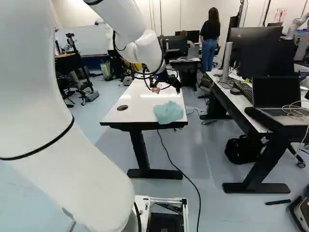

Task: Clean the table with the green towel

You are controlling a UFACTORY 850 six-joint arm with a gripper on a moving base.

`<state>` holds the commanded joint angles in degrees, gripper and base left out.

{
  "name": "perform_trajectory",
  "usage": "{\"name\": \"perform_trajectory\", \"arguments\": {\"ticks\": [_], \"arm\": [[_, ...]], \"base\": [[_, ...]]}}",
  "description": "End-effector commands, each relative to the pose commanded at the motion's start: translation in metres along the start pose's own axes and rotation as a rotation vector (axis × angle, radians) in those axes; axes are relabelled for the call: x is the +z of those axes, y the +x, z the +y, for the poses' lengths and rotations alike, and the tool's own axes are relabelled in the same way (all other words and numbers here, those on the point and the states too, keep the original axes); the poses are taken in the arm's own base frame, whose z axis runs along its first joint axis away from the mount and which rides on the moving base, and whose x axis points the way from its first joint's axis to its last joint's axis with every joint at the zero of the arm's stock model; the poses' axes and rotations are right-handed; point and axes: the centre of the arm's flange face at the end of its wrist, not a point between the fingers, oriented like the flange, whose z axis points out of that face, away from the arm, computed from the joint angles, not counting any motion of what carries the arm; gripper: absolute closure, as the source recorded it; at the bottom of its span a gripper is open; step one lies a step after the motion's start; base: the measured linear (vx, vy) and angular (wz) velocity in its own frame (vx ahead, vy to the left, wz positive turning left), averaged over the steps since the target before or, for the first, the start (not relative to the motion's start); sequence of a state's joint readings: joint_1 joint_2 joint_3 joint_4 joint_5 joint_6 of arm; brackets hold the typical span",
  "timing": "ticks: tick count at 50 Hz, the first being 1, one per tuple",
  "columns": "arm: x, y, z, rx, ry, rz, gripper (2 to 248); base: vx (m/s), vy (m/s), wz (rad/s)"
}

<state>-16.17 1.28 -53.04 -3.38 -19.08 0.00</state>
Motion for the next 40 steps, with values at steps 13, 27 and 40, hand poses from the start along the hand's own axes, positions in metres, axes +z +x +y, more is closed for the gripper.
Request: {"name": "perform_trajectory", "arguments": {"ticks": [13, 27, 40], "arm": [[0.000, 0.000, 0.000, 0.000, 0.000, 0.001, 3], [0.002, -0.004, -0.003, -0.003, 0.004, 0.011, 3], [0.005, -0.011, -0.008, -0.009, 0.011, 0.031, 3]], "base": [[0.000, 0.000, 0.000], [0.000, 0.000, 0.000], [0.000, 0.000, 0.000]]}}
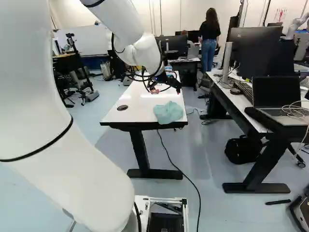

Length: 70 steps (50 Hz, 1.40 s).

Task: Clean the table with the green towel

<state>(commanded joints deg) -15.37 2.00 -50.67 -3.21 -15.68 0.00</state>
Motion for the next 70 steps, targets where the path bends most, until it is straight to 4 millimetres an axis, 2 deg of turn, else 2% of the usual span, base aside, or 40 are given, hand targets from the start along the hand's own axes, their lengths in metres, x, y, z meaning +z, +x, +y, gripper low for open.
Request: {"name": "perform_trajectory", "arguments": {"ticks": [19, 36, 53, 70], "arm": [[0.006, -0.018, -0.011, -0.013, 0.016, 0.047, 3], [0.013, -0.042, -0.025, -0.028, 0.038, 0.108, 3], [0.020, -0.074, -0.041, -0.045, 0.065, 0.185, 3], [0.024, -0.115, -0.058, -0.063, 0.099, 0.279, 3]], "base": [[0.000, 0.000, 0.000], [0.000, 0.000, 0.000], [0.000, 0.000, 0.000], [0.000, 0.000, 0.000]]}}
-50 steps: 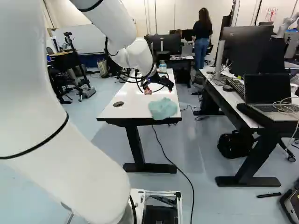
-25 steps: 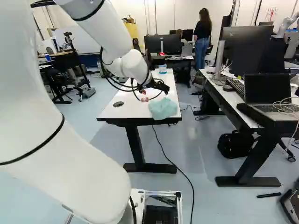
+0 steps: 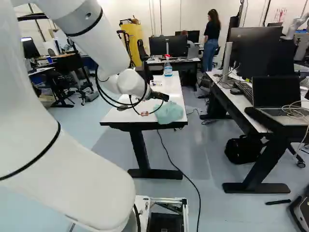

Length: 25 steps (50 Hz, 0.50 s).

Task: Clean the table with the green towel

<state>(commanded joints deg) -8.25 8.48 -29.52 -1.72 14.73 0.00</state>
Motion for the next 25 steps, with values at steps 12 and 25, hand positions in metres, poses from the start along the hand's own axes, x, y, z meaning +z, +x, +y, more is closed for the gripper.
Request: {"name": "perform_trajectory", "arguments": {"ticks": [12, 25], "arm": [[-0.007, -0.031, -0.013, -0.011, 0.025, 0.070, 3], [-0.015, -0.060, -0.023, -0.021, 0.049, 0.135, 3]], "base": [[0.000, 0.000, 0.000], [0.000, 0.000, 0.000]]}}
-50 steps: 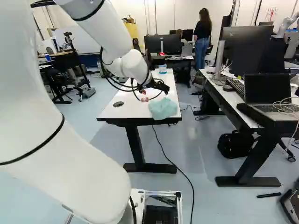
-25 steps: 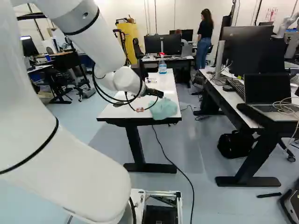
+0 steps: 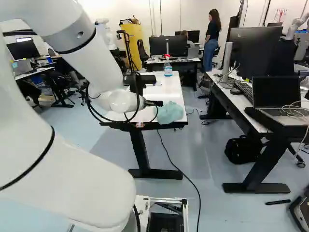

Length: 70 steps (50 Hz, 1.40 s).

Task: Clean the table with the green towel

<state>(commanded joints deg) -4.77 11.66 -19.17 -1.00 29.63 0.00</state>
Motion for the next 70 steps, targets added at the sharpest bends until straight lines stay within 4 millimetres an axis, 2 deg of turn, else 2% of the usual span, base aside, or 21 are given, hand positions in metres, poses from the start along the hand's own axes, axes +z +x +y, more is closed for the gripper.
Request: {"name": "perform_trajectory", "arguments": {"ticks": [20, 35, 70], "arm": [[-0.018, -0.035, -0.012, -0.010, 0.030, 0.082, 3], [-0.028, -0.054, -0.018, -0.015, 0.045, 0.127, 3], [-0.043, -0.078, -0.023, -0.020, 0.065, 0.182, 3]], "base": [[0.000, 0.000, 0.000], [0.000, 0.000, 0.000], [0.000, 0.000, 0.000]]}}
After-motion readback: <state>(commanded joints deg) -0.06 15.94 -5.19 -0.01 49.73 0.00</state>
